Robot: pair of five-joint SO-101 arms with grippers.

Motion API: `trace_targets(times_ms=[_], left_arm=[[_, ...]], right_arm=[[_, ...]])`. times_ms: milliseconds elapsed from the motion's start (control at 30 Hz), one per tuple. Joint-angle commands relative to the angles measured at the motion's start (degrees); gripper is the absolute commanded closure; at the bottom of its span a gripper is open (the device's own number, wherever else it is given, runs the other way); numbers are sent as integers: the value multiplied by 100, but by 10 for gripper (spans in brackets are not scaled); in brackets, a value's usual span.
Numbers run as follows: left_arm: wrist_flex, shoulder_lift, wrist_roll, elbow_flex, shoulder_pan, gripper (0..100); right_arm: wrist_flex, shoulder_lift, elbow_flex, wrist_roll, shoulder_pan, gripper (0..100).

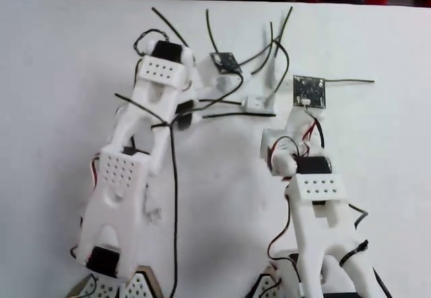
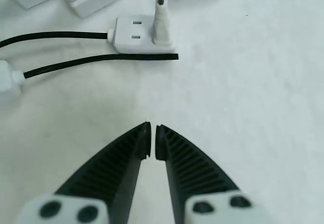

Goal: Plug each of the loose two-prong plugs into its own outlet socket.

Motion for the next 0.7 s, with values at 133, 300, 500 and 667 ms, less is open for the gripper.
trace_targets(times_ms=[133, 300, 500, 667], left_arm=[[53, -154, 914, -220, 347, 910], [53, -1226, 1002, 659, 611, 910], [-264, -2747, 1046, 2567, 919, 910], [-1152, -3415, 1354, 4114, 857, 910]], right_arm=[[-48, -541, 35, -35, 57, 981], [-57, -541, 44, -35, 48, 981], [-48, -558, 44, -18, 57, 981], [-40, -558, 44, -9, 57, 981]])
